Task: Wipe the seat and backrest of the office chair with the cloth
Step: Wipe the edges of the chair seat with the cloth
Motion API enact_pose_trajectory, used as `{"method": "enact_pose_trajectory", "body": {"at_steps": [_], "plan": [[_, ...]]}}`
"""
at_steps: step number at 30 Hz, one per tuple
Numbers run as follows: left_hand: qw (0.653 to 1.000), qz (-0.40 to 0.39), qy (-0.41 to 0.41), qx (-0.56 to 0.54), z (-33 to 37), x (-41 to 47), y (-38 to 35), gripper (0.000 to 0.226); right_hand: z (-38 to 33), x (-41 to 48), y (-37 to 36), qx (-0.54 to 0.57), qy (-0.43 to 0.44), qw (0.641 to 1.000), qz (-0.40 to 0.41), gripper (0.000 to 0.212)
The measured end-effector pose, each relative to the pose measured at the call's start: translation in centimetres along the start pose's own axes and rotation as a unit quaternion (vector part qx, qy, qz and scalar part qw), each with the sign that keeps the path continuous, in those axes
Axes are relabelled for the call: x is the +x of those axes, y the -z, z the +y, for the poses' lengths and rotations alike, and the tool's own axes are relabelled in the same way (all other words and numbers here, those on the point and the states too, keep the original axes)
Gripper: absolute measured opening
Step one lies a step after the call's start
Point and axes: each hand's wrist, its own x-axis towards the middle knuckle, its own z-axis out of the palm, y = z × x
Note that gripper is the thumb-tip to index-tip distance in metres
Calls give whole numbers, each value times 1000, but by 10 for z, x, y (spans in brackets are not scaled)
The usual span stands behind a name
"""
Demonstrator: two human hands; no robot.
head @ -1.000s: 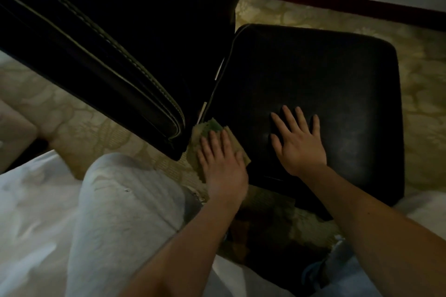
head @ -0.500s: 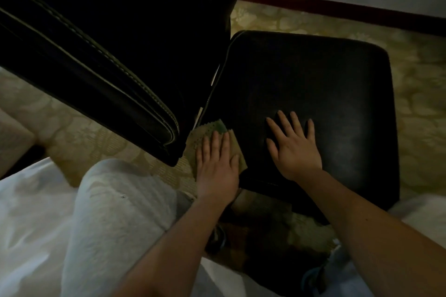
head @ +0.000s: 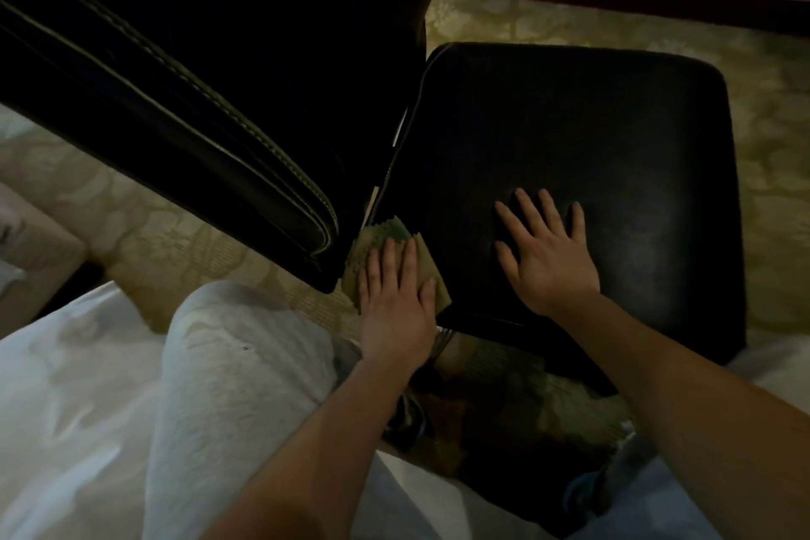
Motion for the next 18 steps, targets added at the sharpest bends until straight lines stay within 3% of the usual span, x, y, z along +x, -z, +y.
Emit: {"method": "enact_pose_trajectory", "body": {"at_steps": [8, 18], "plan": [[999, -8, 44, -13, -7, 32, 10, 66, -2, -1, 0, 5, -6, 1000, 10, 64], [997, 19, 60, -50, 0, -7, -3, 74, 3, -1, -4, -2, 5, 1000, 9, 64]]}}
